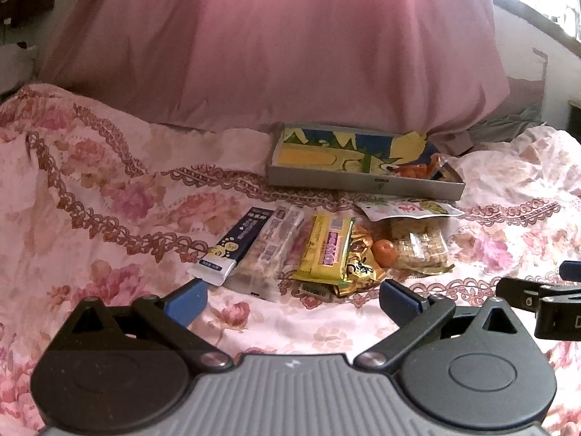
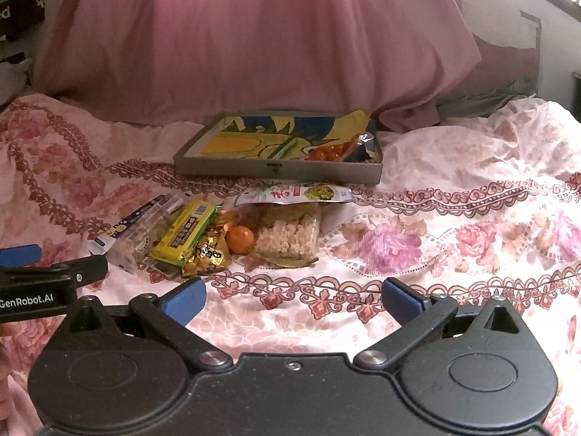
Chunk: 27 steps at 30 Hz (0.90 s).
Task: Organize snacks
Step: 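Open both tools to release the snacks and pull back from the tray, then reach the left tool to the yellow wafer bar while the right tool reaches the puffed rice bag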
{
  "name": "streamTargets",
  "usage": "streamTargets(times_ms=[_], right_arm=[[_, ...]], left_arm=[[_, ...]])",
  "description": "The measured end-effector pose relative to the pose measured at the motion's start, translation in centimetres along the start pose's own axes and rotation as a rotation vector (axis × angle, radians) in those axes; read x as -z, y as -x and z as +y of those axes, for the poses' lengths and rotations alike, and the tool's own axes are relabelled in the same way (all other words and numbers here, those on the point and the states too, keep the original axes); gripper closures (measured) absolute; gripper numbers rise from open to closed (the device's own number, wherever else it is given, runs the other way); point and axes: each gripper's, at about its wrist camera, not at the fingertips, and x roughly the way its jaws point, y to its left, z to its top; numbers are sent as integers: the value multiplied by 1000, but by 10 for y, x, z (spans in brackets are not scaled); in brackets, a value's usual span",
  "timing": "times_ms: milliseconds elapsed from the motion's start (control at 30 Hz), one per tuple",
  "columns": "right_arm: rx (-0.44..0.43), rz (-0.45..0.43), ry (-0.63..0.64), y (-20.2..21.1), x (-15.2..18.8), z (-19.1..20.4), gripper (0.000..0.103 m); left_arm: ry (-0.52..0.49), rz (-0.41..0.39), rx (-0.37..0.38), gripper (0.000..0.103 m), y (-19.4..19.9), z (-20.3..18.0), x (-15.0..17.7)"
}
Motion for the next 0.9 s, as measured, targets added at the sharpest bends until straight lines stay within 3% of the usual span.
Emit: streamTargets(times_ms=[367,767,900], right_arm=[[-1,36,-1,-17,-2,0,1],[15,39,60,-40,-16,-3,1],[24,49,23,-50,-21,-13,1]], left_arm=[[58,41,-3,0,-17,11,-7],[32,74,-14,0,-48,11,-20],[11,69,-24,0,-57,9,-25]])
